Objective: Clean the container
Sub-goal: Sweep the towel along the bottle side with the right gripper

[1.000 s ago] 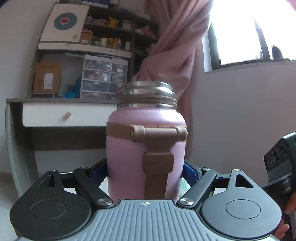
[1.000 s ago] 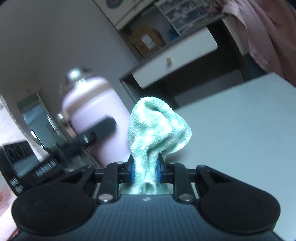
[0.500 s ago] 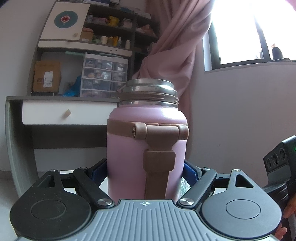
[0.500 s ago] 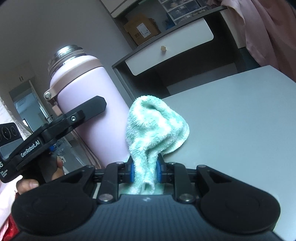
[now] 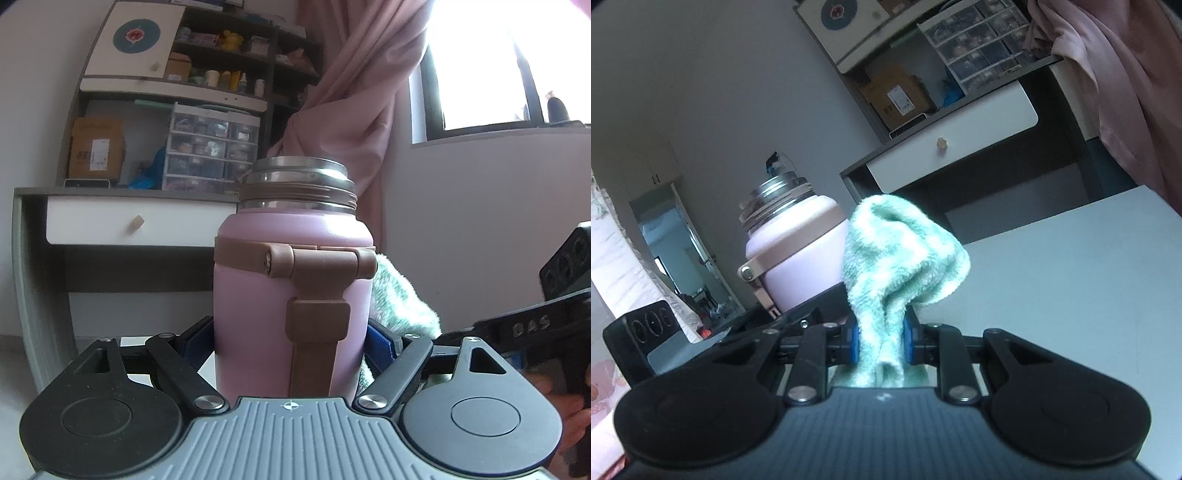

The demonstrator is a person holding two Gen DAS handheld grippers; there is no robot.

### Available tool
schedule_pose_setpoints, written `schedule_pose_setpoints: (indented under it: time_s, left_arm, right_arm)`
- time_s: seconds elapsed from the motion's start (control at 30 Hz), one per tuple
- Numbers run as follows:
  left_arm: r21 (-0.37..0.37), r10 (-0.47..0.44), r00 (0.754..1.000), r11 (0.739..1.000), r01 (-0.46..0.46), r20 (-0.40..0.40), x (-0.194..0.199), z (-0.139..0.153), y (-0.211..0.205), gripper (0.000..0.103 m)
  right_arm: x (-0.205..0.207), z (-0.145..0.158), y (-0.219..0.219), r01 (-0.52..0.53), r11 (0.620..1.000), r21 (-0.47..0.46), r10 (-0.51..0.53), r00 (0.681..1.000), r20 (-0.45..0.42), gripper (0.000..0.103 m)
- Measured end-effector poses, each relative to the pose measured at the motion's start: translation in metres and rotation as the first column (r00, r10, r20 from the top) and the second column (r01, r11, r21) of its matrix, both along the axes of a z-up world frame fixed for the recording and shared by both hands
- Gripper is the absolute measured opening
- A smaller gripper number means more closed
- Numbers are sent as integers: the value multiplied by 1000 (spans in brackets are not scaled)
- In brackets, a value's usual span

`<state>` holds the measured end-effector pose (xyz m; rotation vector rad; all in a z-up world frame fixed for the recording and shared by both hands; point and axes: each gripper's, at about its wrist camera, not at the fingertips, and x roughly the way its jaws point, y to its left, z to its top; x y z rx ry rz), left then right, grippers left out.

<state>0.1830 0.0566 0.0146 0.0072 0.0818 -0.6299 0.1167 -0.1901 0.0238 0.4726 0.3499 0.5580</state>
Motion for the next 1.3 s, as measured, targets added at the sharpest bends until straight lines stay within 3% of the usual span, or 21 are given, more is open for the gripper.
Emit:
schedule_pose_setpoints:
  time_s: [0.17,0.43,0.73,1.3]
  left_arm:
    - [5,-1,1000,1000,1,4,1,0,-2,83]
    - [10,-7,1000,1000,7,10,0,-2,0,83]
    - [8,-7,1000,1000,7,9,-4,-4,-1,83]
    - [11,-14,1000,1000,14,5,0,-2,0,83]
  right_arm:
    - [5,-12,0,-3,1000,-1,3,1000,-18,22]
    - [13,-40,6,-10,998,-65,2,992,-123,22]
    - [13,-34,7,-27,992,-125,12,993,-121,22]
    - [8,47,-10,-22,996,-85,34,988,148,22]
